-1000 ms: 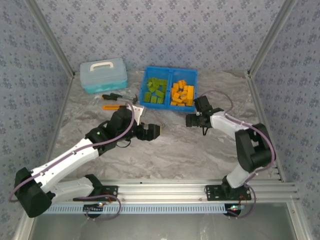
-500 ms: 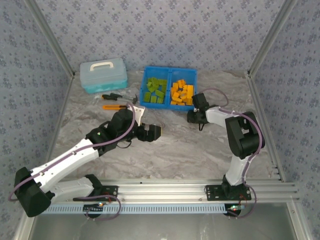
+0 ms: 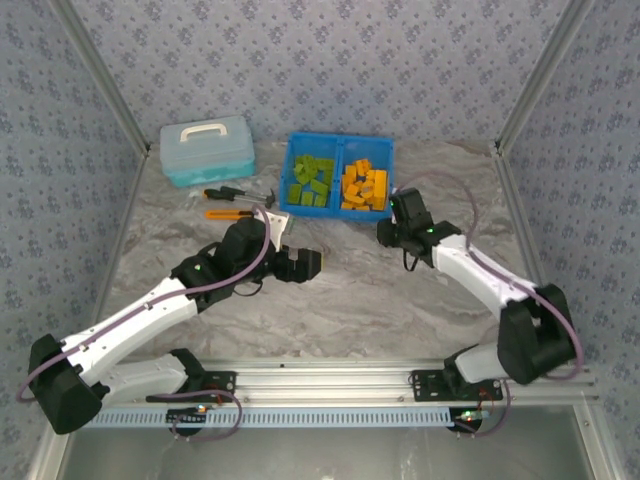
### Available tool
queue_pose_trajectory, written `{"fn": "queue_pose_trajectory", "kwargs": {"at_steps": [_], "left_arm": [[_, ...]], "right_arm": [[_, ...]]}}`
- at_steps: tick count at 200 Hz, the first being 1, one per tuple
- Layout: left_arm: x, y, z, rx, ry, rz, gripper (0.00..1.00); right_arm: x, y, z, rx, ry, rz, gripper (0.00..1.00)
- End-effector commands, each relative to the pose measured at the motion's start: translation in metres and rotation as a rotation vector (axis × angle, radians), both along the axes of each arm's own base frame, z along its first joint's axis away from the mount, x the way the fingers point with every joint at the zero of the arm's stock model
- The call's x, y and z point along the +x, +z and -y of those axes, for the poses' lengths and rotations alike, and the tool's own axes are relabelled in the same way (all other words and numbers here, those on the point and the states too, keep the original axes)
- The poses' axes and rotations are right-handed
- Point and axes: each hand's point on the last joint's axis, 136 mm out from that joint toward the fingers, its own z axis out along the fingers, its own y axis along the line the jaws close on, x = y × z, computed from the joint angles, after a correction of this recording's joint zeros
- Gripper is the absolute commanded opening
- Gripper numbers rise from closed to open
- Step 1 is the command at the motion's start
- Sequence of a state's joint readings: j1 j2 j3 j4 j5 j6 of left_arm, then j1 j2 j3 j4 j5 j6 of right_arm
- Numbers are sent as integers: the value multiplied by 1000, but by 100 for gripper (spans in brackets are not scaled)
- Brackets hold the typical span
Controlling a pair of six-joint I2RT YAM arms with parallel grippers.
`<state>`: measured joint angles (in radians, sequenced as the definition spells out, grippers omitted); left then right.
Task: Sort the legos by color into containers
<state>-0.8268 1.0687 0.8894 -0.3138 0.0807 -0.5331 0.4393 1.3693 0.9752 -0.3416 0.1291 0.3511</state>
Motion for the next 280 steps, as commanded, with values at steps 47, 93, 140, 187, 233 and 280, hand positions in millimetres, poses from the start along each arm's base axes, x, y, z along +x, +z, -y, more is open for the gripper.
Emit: {"fn": "queue_pose_trajectory", "kwargs": {"at_steps": [47, 93, 140, 187, 233, 280], "left_arm": [[0, 20, -8, -29, 43, 49, 99], [-9, 18, -41, 0, 141, 62, 99], [-6, 20, -64, 36, 219, 119, 99], [1, 24, -58, 70, 179, 198, 99], [36, 23, -150, 422, 550, 432, 99], [62, -15, -234, 557, 822, 440, 99]], "right_arm": [[122, 59, -31, -92, -14, 84, 33], [192, 8, -37, -144, -38, -39, 33], [205, -4, -43, -135, -29, -82, 48], [176, 71, -29, -137, -36, 21, 62], [80, 118, 39, -174, -166, 207, 76], [-16, 42, 125, -285, -321, 181, 92]]}}
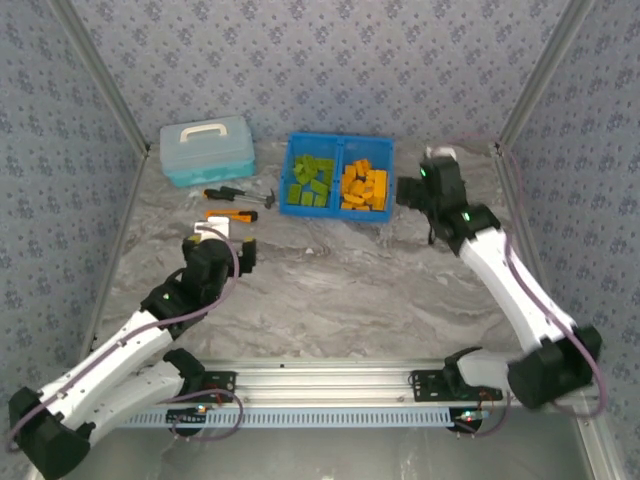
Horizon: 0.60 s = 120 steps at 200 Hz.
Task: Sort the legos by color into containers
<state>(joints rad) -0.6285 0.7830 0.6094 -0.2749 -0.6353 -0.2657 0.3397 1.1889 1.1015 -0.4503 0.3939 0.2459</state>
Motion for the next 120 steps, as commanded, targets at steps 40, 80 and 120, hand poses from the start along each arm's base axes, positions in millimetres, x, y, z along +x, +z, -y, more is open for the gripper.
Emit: {"fn": "queue_pose_trajectory", "kwargs": {"at_steps": [40, 80, 120], "left_arm": [[29, -45, -82, 148, 265, 53, 99], [49, -90, -97, 74, 201, 8, 99], [85, -86, -108, -15, 164, 119, 99]], "right_arm": [[-21, -141, 78, -119, -115, 53, 99], [37, -163, 72, -165, 10, 80, 100], [26, -176, 86, 7, 33, 208, 100]]}}
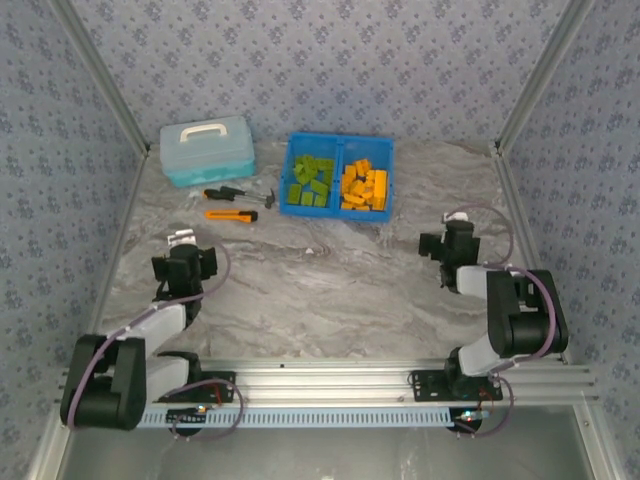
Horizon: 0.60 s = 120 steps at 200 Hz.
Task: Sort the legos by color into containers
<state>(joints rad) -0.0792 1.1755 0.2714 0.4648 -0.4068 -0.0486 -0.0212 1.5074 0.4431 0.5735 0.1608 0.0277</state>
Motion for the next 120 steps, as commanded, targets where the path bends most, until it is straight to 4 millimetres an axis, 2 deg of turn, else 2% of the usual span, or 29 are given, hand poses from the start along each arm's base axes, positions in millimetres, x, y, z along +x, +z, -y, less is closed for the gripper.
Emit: {"fn": "queue_pose_trajectory", "kwargs": {"at_steps": [1, 6, 11, 22, 27, 33, 39, 48, 60, 70, 120], "left_arm": [[41, 37, 9, -74, -99, 206, 99], [47, 36, 10, -84, -112, 208, 99], [54, 31, 12, -108, -127, 193, 99], [67, 6, 15, -122, -149, 154, 99], [75, 8, 15, -106, -153, 194, 99], [74, 10, 18, -115, -166, 170, 99], [72, 2, 18, -130, -156, 104, 99], [74, 6, 20, -118, -180, 160, 99], [72, 1, 19, -130, -171, 115, 100], [74, 6, 19, -125, -171, 147, 99], [73, 4, 19, -126, -172, 130, 99]], "right_arm": [[10, 29, -7, 44, 85, 217, 100], [8, 22, -7, 39, 83, 146, 100], [12, 26, -11, 12, 95, 182, 100], [10, 24, -14, -16, 89, 162, 100], [11, 25, -15, -4, 99, 161, 100], [13, 24, -16, 14, 115, 160, 100], [12, 24, -17, 26, 129, 154, 100], [13, 24, -17, 24, 131, 156, 100], [13, 25, -18, 24, 132, 157, 100], [13, 24, -17, 23, 129, 156, 100], [14, 23, -17, 29, 134, 145, 100]]}}
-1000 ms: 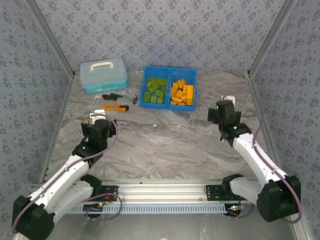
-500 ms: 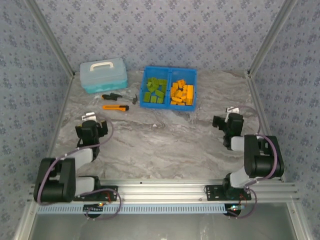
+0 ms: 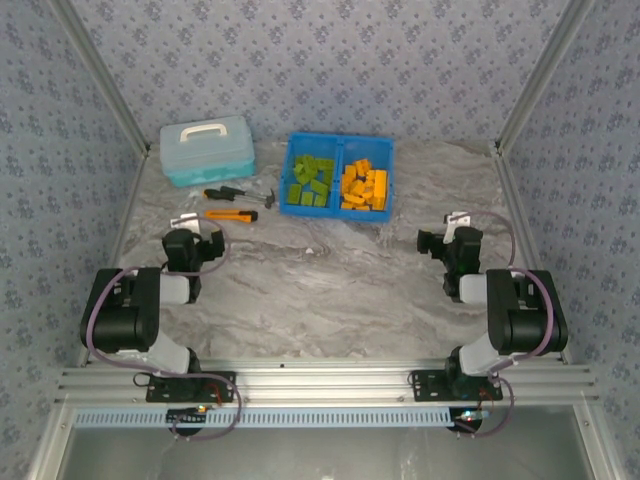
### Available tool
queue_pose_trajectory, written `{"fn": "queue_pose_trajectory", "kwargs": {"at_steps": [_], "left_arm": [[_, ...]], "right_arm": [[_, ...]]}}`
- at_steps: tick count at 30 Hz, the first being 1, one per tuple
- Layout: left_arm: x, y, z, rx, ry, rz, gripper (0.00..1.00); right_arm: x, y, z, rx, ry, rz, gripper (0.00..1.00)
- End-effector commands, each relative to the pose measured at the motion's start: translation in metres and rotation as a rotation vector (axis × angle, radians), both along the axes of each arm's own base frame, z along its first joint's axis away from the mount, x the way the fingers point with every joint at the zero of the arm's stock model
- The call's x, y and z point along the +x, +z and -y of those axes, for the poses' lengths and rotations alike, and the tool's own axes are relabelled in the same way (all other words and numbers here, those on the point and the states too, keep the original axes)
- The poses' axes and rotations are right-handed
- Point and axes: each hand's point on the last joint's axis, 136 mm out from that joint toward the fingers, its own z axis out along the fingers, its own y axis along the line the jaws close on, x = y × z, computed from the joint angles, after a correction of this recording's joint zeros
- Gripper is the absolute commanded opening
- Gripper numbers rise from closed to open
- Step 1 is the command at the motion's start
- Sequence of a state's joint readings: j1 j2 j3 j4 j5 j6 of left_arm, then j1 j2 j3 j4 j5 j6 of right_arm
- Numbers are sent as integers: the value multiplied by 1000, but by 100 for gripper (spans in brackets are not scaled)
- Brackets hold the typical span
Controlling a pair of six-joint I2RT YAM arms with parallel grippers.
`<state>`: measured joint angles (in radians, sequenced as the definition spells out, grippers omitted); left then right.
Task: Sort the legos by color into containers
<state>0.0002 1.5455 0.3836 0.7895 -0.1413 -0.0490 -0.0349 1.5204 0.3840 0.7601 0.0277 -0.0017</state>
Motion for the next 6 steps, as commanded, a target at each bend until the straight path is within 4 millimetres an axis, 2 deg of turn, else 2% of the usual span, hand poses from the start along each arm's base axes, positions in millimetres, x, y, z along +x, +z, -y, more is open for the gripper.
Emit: {"fn": "queue_pose_trajectory", "kwargs": {"at_steps": [1, 6], "left_arm": [[11, 21, 1, -4, -13, 70, 99], [11, 21, 1, -4, -13, 69, 99]], "right_arm": [[8, 12, 0, -7, 16, 34, 100], [7, 12, 0, -7, 19, 45, 100]]}}
